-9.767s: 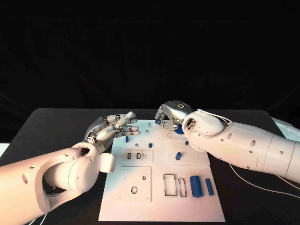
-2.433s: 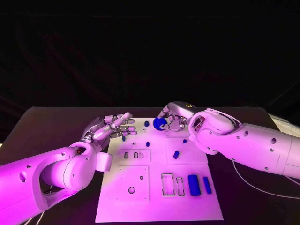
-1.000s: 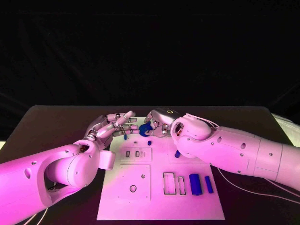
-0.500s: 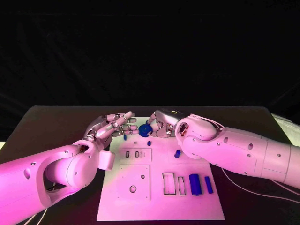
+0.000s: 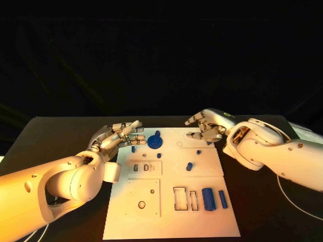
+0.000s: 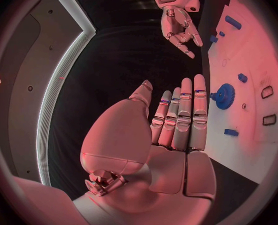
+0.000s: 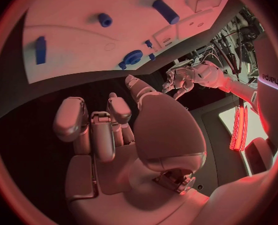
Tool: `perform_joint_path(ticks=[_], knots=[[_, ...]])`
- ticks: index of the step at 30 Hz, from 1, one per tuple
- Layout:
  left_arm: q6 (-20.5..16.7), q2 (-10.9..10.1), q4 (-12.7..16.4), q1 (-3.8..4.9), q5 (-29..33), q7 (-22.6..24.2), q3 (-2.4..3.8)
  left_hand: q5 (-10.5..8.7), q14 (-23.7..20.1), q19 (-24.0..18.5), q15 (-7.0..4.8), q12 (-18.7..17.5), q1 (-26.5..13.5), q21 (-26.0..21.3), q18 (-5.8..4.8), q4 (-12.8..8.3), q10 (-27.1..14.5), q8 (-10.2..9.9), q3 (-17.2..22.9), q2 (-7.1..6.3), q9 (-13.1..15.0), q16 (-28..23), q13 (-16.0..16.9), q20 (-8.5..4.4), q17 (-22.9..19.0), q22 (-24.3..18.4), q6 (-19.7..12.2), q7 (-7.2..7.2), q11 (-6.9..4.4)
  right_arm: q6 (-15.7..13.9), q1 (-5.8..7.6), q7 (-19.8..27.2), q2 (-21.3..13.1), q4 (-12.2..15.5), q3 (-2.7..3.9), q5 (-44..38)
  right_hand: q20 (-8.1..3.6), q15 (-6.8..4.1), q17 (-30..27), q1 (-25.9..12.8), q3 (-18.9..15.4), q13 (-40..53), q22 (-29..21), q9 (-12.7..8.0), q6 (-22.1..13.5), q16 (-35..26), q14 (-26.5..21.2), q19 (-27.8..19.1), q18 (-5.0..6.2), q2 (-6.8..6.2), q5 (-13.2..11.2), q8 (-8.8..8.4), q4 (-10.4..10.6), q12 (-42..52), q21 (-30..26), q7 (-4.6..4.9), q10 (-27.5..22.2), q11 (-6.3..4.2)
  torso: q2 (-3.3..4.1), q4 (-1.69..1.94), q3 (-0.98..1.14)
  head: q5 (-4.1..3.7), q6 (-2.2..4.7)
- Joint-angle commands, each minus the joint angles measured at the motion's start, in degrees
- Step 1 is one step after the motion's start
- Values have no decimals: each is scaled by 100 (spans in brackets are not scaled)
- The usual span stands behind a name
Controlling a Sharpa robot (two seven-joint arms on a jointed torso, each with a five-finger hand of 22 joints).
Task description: Assemble the parts on the task board
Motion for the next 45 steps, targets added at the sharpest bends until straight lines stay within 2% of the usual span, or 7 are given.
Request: perform_joint_path(ticks=[1, 3, 7, 12, 16, 28, 45], knots=[[164, 36, -48, -3, -8, 64, 1, 22, 20, 6, 29, -33, 5, 18, 57, -34, -5, -36, -3, 27, -2, -22, -3, 28, 9, -4, 24, 7, 20, 139, -34, 750, -256, -50, -20, 776, 5, -7, 834, 67, -2, -1, -8, 1, 34, -12, 454, 18, -52, -8, 17, 24, -52, -3, -1, -1, 3, -9, -36, -19, 36, -35, 11], [169, 44, -69, -6, -29, 68, 0, 22, 20, 6, 29, -33, 5, 18, 57, -34, -5, -36, -3, 27, -2, -22, -3, 28, 9, -4, 24, 7, 20, 155, -73, 828, -389, -107, -34, 844, 5, -7, 835, 79, -8, -4, -7, 1, 38, -12, 454, 18, -53, -19, 18, 24, -64, -7, -1, -2, 0, -10, -45, -27, 44, -46, 6], [174, 55, -120, -18, -54, 75, -3, 22, 20, 6, 29, -34, 7, 18, 57, -38, -4, -37, -2, 28, -2, -24, -3, 28, 11, -4, 25, 5, 19, 191, -146, 952, -538, -316, -57, 918, 5, -8, 838, 106, -20, -3, -8, 0, 44, -11, 454, 16, -53, -43, 20, 22, -93, -9, -3, -3, -1, -11, -66, -58, 84, -80, -9], [186, 80, -170, -27, -65, 77, -6, 22, 20, 6, 29, -34, 7, 18, 57, -38, -4, -37, -2, 28, -2, -24, -3, 28, 11, -4, 25, 5, 19, 252, -228, 1034, -555, -600, -69, 948, 4, -8, 841, 121, -33, -4, -13, -1, 46, -10, 454, 13, -52, -64, 14, 19, -112, -11, -5, -4, -3, -11, -79, -70, 106, -108, -15], [195, 93, -195, -36, -67, 77, -7, 22, 20, 6, 29, -34, 7, 18, 57, -38, -4, -37, -2, 28, -2, -24, -3, 28, 11, -4, 25, 5, 19, 324, -284, 1020, -491, -791, -72, 957, 4, -9, 845, 138, -37, 0, -15, -1, 50, -8, 455, 12, -51, -69, 6, 19, -127, -7, -7, -5, 0, -12, -74, -63, 92, -111, -25], [203, 106, -216, -49, -68, 77, -8, 22, 20, 6, 29, -34, 7, 18, 57, -38, -4, -37, -2, 28, -2, -24, -3, 28, 11, -4, 25, 5, 19, 468, -408, 885, -158, -1240, -73, 934, 3, -10, 843, 188, -36, 1, -28, -4, 55, -10, 454, 6, -49, -46, -61, 13, -165, -10, -13, -4, 0, -13, -70, -60, 75, -111, -49], [203, 103, -220, -50, -68, 73, -8, 22, 19, 3, 29, -38, 11, 18, 57, -47, -4, -42, 0, 29, -2, -32, -4, 28, 17, -5, 25, 5, 19, 568, -493, 857, 64, -1387, -73, 910, -1, -15, 857, 239, -5, 50, -11, 10, 153, -4, 458, 14, -52, 35, -80, 51, -207, 56, -6, -11, 35, -21, -72, -65, 77, -82, -73]])
